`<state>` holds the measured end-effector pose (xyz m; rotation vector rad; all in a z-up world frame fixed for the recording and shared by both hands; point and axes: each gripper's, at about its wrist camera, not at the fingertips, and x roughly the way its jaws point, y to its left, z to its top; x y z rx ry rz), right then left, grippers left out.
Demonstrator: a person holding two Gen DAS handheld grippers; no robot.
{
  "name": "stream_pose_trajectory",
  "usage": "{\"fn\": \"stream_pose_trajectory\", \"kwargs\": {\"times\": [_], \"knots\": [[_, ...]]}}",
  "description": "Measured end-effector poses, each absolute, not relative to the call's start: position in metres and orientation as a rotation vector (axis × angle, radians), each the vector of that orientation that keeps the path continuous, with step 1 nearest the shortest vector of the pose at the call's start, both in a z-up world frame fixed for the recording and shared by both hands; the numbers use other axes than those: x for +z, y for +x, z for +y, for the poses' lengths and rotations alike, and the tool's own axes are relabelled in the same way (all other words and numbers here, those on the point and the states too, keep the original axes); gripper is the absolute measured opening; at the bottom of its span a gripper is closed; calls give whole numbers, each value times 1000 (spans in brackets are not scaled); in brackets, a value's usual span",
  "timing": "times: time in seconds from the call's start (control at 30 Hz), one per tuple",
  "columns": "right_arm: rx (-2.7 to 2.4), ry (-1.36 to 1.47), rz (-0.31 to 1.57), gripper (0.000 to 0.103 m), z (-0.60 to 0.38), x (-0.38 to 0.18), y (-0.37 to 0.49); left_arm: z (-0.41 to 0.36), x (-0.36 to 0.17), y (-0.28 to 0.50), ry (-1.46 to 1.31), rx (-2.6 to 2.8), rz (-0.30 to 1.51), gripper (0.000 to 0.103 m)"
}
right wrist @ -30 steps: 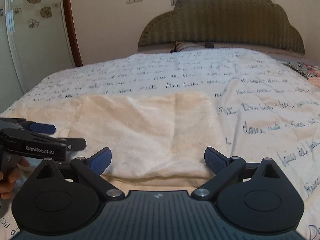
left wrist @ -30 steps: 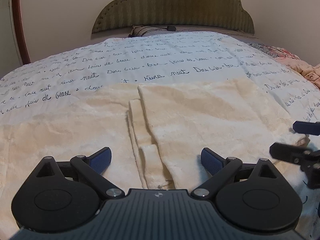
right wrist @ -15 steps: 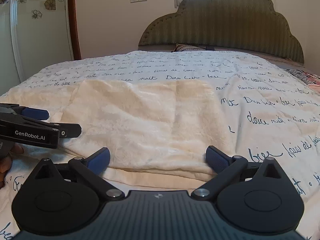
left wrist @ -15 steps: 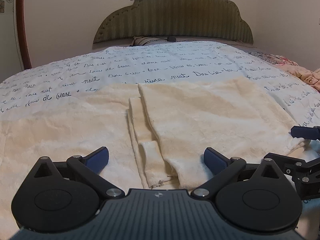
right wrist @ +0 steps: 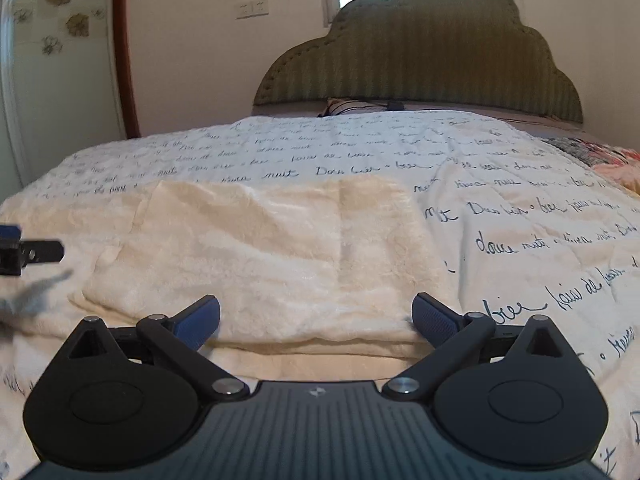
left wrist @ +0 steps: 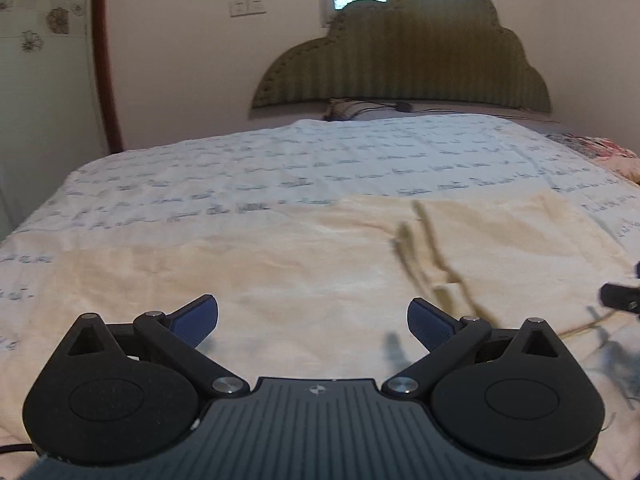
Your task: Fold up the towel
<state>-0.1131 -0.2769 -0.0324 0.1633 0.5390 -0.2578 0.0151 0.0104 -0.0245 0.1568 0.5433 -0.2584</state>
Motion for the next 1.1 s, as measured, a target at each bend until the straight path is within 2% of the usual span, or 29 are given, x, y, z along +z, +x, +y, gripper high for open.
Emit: {"fn": "stream_pose_trajectory", "kwargs": {"times": [0.1, 0.2, 0.4, 0.53, 0.8, 0.9, 1.1], "knots": [[-190, 235, 476, 103, -267, -14, -105, 52, -26, 25, 105, -138, 576, 103], [-142, 184, 484, 103, -243, -5, -79, 90, -34, 35, 16, -97, 640, 103], [-196, 86, 682, 103, -209, -43, -21, 90, -39, 15, 87, -115, 560, 103], [-208, 137, 617, 103, -212, -55, -31, 84, -44, 11, 108, -102, 556, 103], [-206, 144, 615, 103, -213, -56, -31, 102, -38, 6, 32, -127, 520, 102], [-204, 150, 611, 103, -214, -55, -33, 121, -28, -5, 3, -66, 481, 103], [-205, 149, 611, 103, -214, -56, -33, 187, -11, -11, 43, 115, 517, 103]]}}
